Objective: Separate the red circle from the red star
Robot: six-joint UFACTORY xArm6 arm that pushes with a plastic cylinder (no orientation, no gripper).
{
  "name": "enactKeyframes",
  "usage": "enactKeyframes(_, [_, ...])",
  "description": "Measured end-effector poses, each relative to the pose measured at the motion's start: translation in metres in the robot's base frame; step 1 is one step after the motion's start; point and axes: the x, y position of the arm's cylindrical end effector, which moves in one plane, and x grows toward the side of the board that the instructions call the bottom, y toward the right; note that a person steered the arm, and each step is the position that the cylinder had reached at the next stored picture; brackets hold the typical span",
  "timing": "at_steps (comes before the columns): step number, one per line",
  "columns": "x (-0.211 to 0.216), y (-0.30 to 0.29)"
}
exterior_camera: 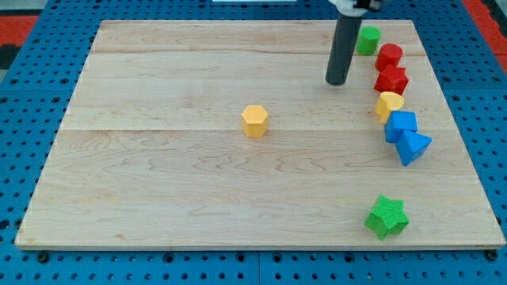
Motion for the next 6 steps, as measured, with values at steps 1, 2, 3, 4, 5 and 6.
enactKeyframes(1, [-0.088, -0.026])
enactKeyframes(2, [-0.125, 0.008])
enactKeyframes(3, [-0.121, 0.088])
enactKeyframes(4, [-0.1, 0.177])
enactKeyframes(5, [-0.046, 0.193])
enactKeyframes(6, [-0.022, 0.127])
